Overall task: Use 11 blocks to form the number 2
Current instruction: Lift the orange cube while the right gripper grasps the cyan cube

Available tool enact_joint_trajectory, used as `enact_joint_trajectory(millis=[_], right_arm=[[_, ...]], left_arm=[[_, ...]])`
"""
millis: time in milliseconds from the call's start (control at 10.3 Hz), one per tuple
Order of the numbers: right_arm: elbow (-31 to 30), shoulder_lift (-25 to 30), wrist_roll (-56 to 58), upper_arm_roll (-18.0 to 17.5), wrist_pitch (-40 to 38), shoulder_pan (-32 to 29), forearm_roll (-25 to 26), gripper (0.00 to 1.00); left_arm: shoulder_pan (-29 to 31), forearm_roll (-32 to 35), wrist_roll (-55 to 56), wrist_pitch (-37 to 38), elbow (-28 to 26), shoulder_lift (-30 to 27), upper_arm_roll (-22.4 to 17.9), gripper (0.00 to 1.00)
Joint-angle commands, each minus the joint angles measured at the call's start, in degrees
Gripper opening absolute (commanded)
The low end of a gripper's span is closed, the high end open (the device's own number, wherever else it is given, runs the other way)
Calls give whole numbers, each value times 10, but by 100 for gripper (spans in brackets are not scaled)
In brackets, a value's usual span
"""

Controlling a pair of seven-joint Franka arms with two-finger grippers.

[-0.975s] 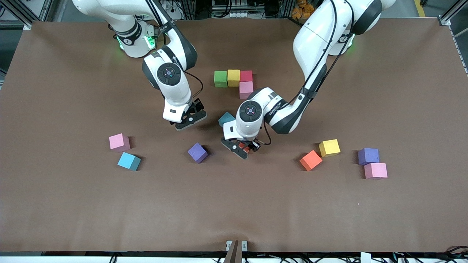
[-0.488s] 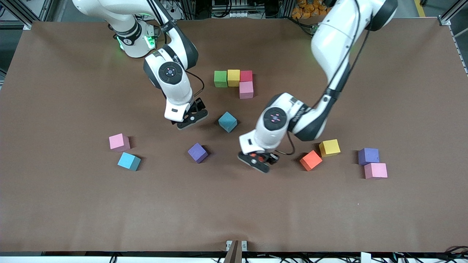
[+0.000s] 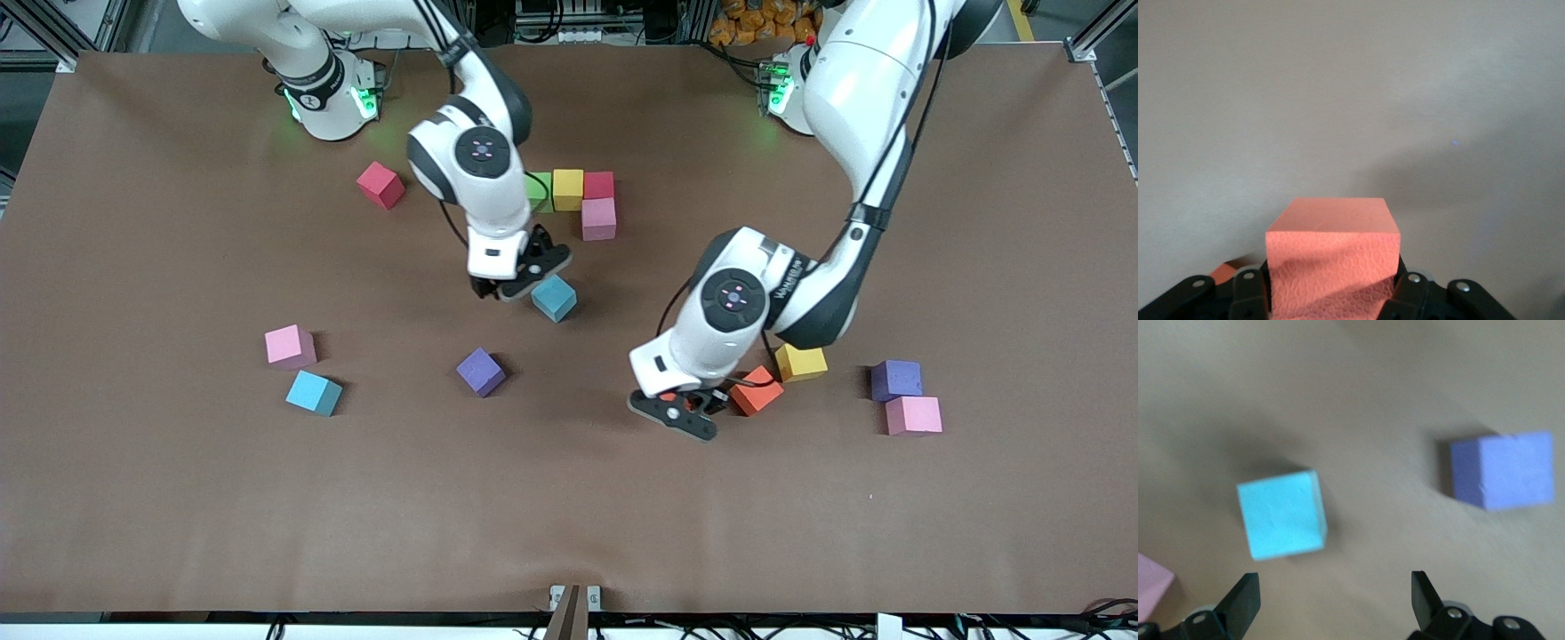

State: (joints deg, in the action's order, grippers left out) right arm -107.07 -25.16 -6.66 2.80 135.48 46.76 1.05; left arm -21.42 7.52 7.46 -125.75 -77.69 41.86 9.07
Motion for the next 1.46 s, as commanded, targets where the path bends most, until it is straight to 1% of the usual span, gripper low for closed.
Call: enact_joint_trajectory(millis=[0,98,585,1366], right_arm=[[91,-80,3,1,-4,3,6,100],[110,-98,2,1,-3,8,6,100],[110,-127,-4,0,28,27,1,100],[93,-127,-6,0,26,29,0,100]], left_arm=[[16,-19,-3,6,-9,-10,2,6],[19,-20,-4,6,-9,-11,2,7],[33,-20,-4,7,-9,-13,3,6],[24,-20,-4,14,-10,-11,4,6]])
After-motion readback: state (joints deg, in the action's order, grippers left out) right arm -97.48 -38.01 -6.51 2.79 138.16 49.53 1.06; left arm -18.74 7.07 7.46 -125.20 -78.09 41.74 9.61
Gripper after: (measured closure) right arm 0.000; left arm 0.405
